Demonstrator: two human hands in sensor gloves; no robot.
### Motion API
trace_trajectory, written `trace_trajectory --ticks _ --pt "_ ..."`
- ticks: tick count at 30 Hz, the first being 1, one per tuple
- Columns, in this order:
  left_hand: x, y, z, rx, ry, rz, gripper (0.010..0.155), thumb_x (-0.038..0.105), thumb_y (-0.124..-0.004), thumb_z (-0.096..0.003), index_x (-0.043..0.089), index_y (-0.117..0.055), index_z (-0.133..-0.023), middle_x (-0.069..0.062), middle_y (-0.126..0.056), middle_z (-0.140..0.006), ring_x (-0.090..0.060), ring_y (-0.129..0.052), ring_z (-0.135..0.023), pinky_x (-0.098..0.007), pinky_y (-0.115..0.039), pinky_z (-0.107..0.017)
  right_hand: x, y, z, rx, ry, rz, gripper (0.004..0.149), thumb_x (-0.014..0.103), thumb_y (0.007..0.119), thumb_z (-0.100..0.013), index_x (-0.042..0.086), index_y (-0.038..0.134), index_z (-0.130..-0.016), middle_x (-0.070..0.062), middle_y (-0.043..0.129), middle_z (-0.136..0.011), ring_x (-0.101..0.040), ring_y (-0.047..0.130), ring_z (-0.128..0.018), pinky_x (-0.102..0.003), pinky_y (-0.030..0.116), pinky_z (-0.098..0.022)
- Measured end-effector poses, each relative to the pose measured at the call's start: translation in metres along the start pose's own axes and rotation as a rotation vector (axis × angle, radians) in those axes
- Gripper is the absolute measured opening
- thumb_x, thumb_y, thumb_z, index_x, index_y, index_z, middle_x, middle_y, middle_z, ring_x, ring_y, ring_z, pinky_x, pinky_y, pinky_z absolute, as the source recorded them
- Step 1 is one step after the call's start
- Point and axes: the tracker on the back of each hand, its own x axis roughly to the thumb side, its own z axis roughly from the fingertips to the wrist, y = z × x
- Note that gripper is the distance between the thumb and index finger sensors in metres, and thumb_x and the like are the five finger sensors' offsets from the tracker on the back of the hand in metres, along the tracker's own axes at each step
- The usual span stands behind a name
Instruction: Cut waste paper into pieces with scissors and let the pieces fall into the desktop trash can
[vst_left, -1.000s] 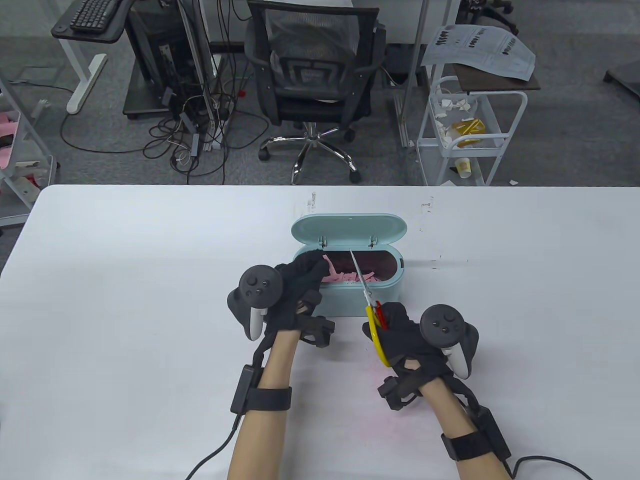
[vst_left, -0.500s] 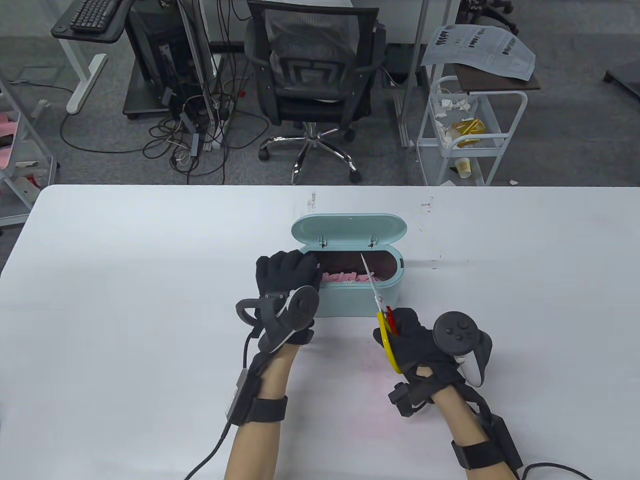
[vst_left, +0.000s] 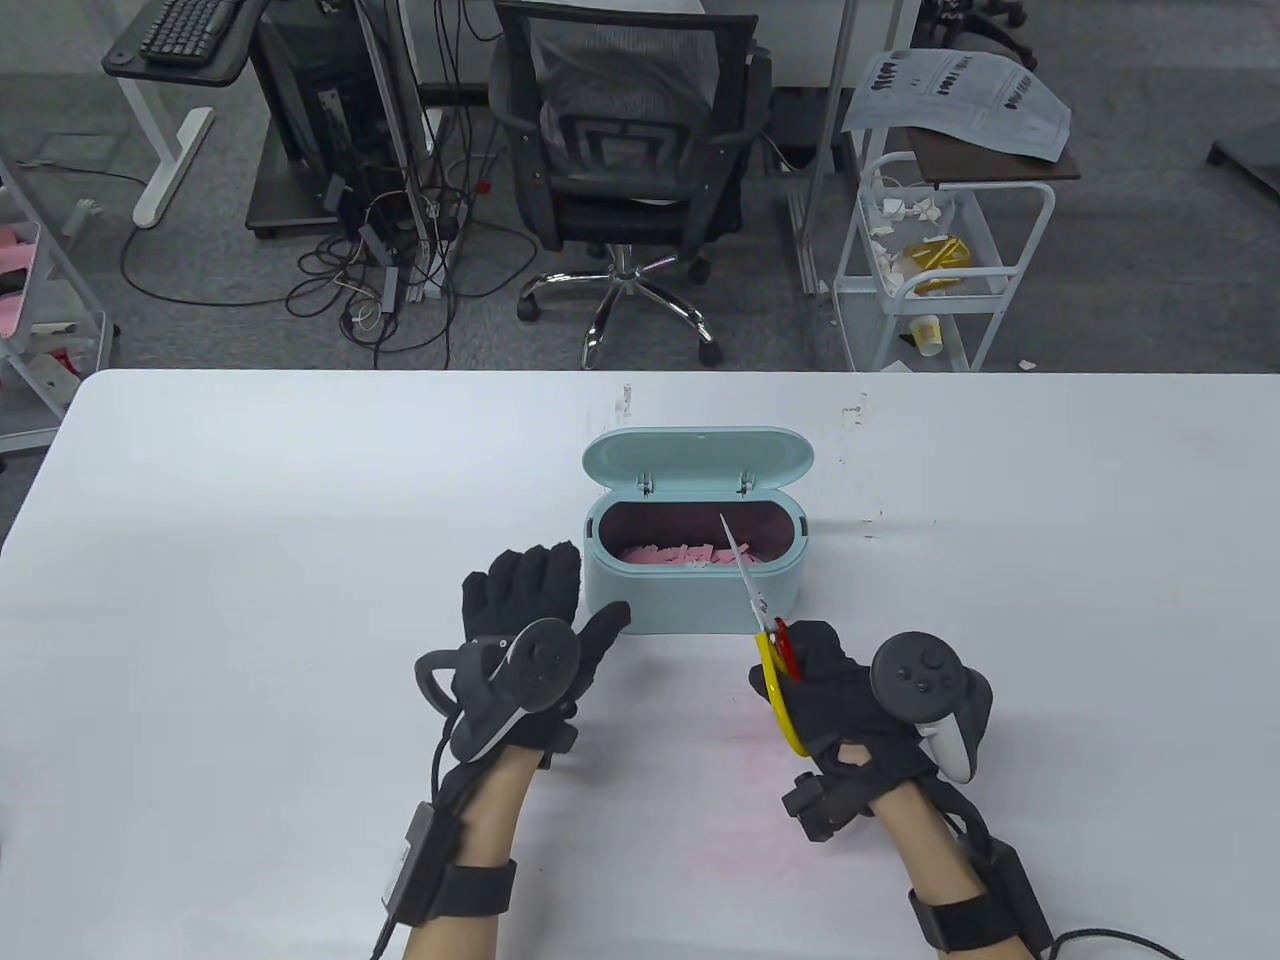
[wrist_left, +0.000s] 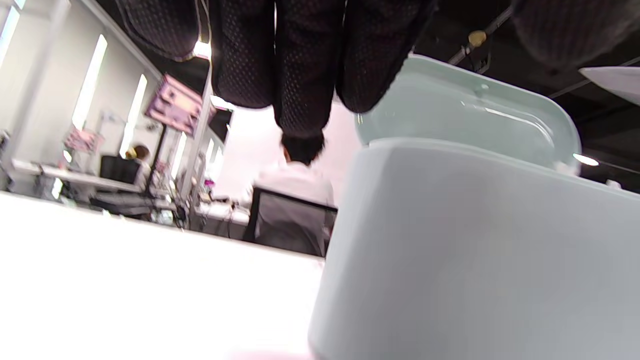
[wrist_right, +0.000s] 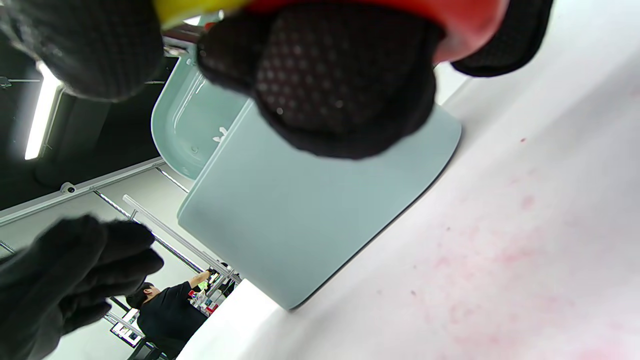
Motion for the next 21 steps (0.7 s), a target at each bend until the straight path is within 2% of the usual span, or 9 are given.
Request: trace_trajectory --ticks 2,6,8,10,15,21 --pt "-0.012 -0.002 0.016 -0.090 -0.010 0.009 0.084 0.077 -0.062 -0.0437 0.028 -0.062 -0.113 -0.011 -0.067 -0.119 -0.039 -0.061 -0.113 -0.062 -0.043 -0.079 0.000 -0.001 0.000 -0.005 -0.002 -0.002 0.071 0.057 0.080 -0.035 0.013 0.057 -0.086 0.009 0.092 -0.053 -0.013 0.101 -0.022 -0.061 0.066 -0.057" --pt "-0.028 -0.003 0.041 -0.163 -0.035 -0.079 0.087 0.079 -0.058 -0.0439 0.032 -0.051 -0.117 -0.010 -0.050 -0.127 -0.037 -0.041 -0.120 -0.063 -0.032 -0.080 -0.001 -0.001 0.001 -0.007 -0.001 0.006 0.071 0.057 0.080 -0.035 0.013 0.057 -0.086 0.009 0.092 -0.053 -0.013 0.101 -0.022 -0.061 0.067 -0.057" --pt "-0.037 -0.004 0.050 -0.174 -0.042 -0.141 0.088 0.081 -0.055 -0.0446 0.034 -0.044 -0.118 -0.005 -0.043 -0.129 -0.037 -0.035 -0.121 -0.064 -0.029 -0.080 -0.001 -0.001 0.002 -0.008 0.000 0.015 0.071 0.057 0.080 -0.035 0.013 0.057 -0.086 0.009 0.092 -0.053 -0.013 0.101 -0.022 -0.060 0.068 -0.056" --pt "-0.045 -0.006 0.054 -0.141 -0.038 -0.152 0.088 0.082 -0.053 -0.0441 0.034 -0.044 -0.118 -0.004 -0.043 -0.128 -0.036 -0.035 -0.120 -0.065 -0.030 -0.079 -0.002 0.000 0.002 -0.007 -0.001 0.033 0.071 0.057 0.080 -0.035 0.013 0.057 -0.086 0.008 0.092 -0.053 -0.013 0.101 -0.022 -0.059 0.070 -0.055" --pt "-0.059 -0.003 0.058 -0.106 0.006 -0.020 0.088 0.080 -0.055 -0.0436 0.033 -0.046 -0.117 -0.005 -0.043 -0.128 -0.036 -0.035 -0.120 -0.066 -0.029 -0.078 0.001 0.001 0.004 -0.009 -0.016 0.095 0.071 0.057 0.081 -0.035 0.012 0.059 -0.085 0.008 0.093 -0.053 -0.014 0.102 -0.022 -0.056 0.074 -0.052" --pt "-0.065 -0.001 0.060 -0.112 0.007 -0.031 0.087 0.080 -0.055 -0.0438 0.034 -0.046 -0.117 -0.005 -0.044 -0.127 -0.036 -0.036 -0.120 -0.065 -0.030 -0.078 0.013 -0.008 0.013 -0.047 -0.049 0.175 0.071 0.057 0.083 -0.033 0.013 0.062 -0.085 0.007 0.095 -0.052 -0.015 0.103 -0.021 -0.055 0.076 -0.051"
